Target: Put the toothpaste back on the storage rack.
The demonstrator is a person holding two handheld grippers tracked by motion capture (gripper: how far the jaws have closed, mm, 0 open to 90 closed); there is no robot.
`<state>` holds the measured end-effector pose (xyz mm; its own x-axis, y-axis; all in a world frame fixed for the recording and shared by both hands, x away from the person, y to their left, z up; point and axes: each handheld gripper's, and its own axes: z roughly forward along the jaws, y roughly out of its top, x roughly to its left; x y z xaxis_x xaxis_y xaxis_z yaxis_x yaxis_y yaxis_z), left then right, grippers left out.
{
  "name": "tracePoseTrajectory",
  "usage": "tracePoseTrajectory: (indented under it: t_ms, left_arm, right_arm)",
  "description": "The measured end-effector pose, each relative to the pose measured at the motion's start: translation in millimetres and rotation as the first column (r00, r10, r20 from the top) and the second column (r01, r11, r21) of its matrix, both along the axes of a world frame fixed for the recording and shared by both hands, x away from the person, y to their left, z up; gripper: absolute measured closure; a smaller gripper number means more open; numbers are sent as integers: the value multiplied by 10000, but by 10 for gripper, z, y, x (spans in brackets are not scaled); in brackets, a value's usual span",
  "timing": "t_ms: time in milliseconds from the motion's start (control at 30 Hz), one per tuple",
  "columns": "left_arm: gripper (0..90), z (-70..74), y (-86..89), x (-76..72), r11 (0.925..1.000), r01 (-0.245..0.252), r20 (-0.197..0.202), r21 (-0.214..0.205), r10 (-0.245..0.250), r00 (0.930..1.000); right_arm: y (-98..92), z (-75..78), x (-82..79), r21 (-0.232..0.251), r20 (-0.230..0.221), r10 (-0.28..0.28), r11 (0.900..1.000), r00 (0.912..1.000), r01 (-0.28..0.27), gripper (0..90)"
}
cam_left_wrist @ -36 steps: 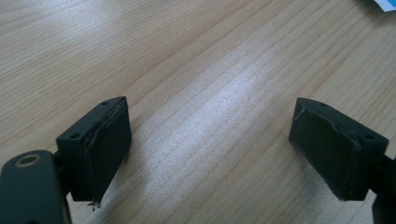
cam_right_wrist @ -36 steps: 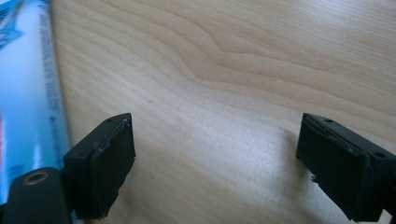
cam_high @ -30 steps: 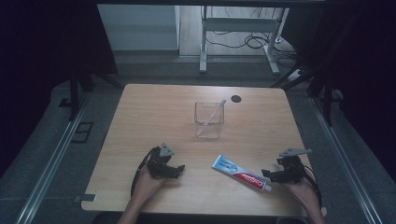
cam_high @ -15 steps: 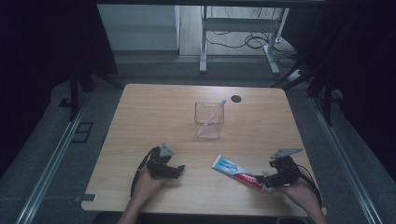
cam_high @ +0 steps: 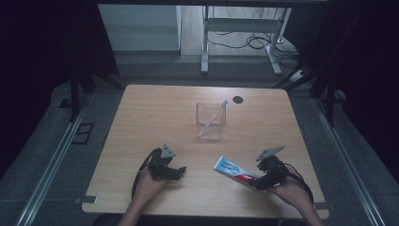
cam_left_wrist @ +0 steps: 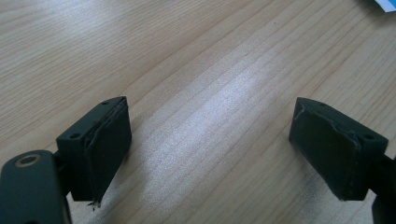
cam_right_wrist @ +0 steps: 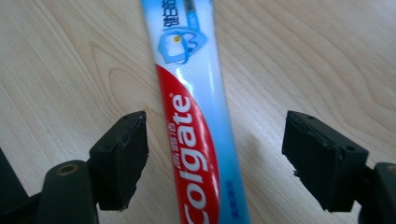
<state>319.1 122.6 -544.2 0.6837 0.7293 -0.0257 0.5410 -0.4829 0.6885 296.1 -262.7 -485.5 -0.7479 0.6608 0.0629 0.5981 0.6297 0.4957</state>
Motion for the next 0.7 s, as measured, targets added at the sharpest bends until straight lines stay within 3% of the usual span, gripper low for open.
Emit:
tracePoseTrajectory:
  t_ms: [467,700]
  left_arm:
    - [130,0,0,0,10000,1,0,3,-1,10000]
    - [130,0,0,0,10000,6,-2,5,-6,10000]
  right_arm:
    - [323,-98,146,-1106,-415,503,9924,9979,-546,328]
    - [461,-136,214,-1628,-689,768,9828,9947,-872,397]
